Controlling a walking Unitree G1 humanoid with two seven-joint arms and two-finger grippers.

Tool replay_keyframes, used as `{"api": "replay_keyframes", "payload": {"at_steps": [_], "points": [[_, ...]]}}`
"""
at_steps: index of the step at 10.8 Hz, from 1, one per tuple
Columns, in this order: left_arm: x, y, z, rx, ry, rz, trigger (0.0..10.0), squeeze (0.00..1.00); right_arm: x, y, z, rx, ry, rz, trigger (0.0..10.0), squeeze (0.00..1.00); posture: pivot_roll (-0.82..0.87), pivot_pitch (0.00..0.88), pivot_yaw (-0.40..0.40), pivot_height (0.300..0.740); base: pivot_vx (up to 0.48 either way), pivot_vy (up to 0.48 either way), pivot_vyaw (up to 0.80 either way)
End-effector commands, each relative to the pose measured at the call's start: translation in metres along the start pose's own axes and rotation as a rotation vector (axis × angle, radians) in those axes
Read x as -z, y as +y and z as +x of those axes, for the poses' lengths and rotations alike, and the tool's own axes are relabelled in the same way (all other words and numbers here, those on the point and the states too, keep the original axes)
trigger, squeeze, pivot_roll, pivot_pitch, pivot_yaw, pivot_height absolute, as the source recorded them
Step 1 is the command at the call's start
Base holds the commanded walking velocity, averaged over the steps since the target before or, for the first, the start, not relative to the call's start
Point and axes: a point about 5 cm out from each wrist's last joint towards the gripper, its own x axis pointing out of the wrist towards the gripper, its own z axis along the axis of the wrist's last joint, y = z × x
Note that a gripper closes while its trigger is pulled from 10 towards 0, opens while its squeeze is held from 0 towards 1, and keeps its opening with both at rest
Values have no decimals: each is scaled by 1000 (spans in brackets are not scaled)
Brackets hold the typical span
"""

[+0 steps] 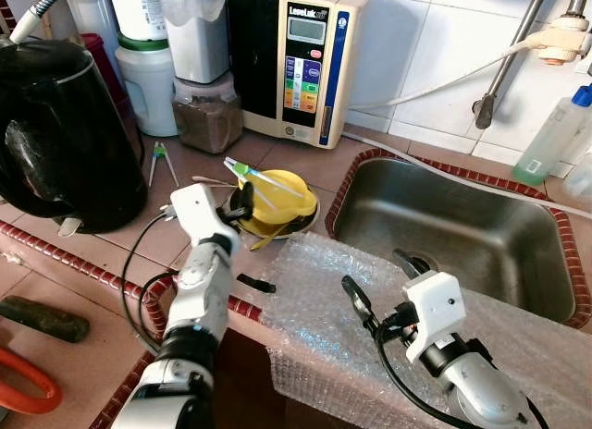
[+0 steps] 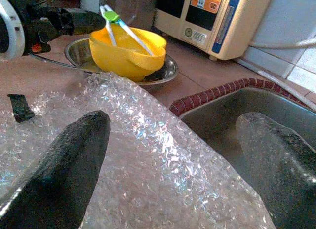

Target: Kitchen organization

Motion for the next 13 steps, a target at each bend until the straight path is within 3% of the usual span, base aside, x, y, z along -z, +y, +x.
{"api": "replay_keyframes", "payload": {"at_steps": [1, 5, 8, 9, 10, 13], "points": [[0, 1, -1, -8, 1, 21, 10000, 1000, -1, 0, 1, -4, -3, -13, 10000, 0, -2, 0, -16, 740, 0, 0, 0], [-5, 8, -8, -11, -26, 44, 10000, 1000, -1, 1, 5, -18, -8, -15, 10000, 0, 17, 0, -22, 740, 0, 0, 0], [-19, -8, -6, 53, -95, 69, 10000, 1000, -1, 1, 6, -21, -11, -19, 10000, 0, 14, 0, -19, 740, 0, 0, 0], [-25, -17, -6, 85, -121, 76, 10000, 365, -1, 1, 6, -18, -12, -23, 10000, 0, 12, 0, -20, 740, 0, 0, 0], [-26, -23, -6, 94, -127, 74, 10000, 0, -2, 0, 7, -15, -15, -27, 10000, 0, 10, 0, -21, 740, 0, 0, 0], [-11, -25, 0, 77, -34, 41, 10000, 0, -4, 0, 6, -12, -20, -34, 10000, 0, -11, 0, -17, 740, 0, 0, 0]]}}
